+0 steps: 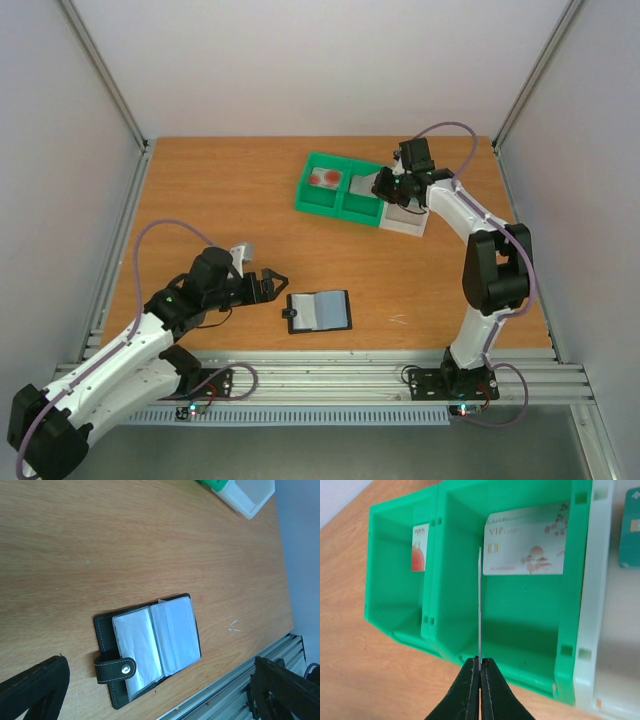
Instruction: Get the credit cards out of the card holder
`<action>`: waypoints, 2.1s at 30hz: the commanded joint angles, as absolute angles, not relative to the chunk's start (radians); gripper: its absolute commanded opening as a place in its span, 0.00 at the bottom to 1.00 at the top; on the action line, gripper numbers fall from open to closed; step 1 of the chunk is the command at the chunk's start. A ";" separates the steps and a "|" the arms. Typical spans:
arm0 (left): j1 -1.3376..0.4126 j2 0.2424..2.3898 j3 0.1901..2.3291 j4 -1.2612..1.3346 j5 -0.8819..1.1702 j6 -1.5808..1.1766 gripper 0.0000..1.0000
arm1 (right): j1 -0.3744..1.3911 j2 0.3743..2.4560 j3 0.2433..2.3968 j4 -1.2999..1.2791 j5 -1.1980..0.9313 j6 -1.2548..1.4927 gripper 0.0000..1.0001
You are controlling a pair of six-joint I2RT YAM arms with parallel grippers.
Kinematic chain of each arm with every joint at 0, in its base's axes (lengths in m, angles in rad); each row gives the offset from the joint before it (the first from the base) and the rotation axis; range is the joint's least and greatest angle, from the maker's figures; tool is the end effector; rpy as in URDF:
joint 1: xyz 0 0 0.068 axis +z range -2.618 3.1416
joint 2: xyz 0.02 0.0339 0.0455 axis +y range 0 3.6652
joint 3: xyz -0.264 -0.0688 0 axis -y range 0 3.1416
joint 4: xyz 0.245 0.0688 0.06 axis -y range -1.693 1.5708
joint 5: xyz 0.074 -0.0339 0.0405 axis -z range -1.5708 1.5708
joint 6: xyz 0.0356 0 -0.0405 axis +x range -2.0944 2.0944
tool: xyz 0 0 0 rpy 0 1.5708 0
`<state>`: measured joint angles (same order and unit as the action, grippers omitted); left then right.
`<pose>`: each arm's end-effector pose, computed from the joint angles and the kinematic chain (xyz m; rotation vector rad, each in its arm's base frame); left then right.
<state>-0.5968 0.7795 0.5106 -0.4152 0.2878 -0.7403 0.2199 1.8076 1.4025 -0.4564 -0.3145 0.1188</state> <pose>0.1334 -0.1029 0.2235 -0.0074 2.4362 -0.9918 0.3889 0.0982 0.2469 -0.2666 2.4320 0.5342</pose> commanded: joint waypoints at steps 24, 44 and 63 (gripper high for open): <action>-0.592 0.757 0.463 -0.354 0.255 -0.779 0.99 | 0.171 2.126 1.691 -0.465 -0.443 0.157 0.01; -0.592 0.896 0.475 -0.373 0.282 -0.756 0.89 | 0.158 2.090 1.773 -0.658 -0.292 0.126 0.18; -0.592 1.154 0.401 -0.083 0.406 -0.840 0.62 | 0.268 1.579 1.232 -0.618 -0.443 0.173 0.30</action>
<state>-0.5949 1.1206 0.4103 -0.2062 0.3794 -0.8246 0.2161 1.6760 1.3548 -0.6178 -0.4038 0.1688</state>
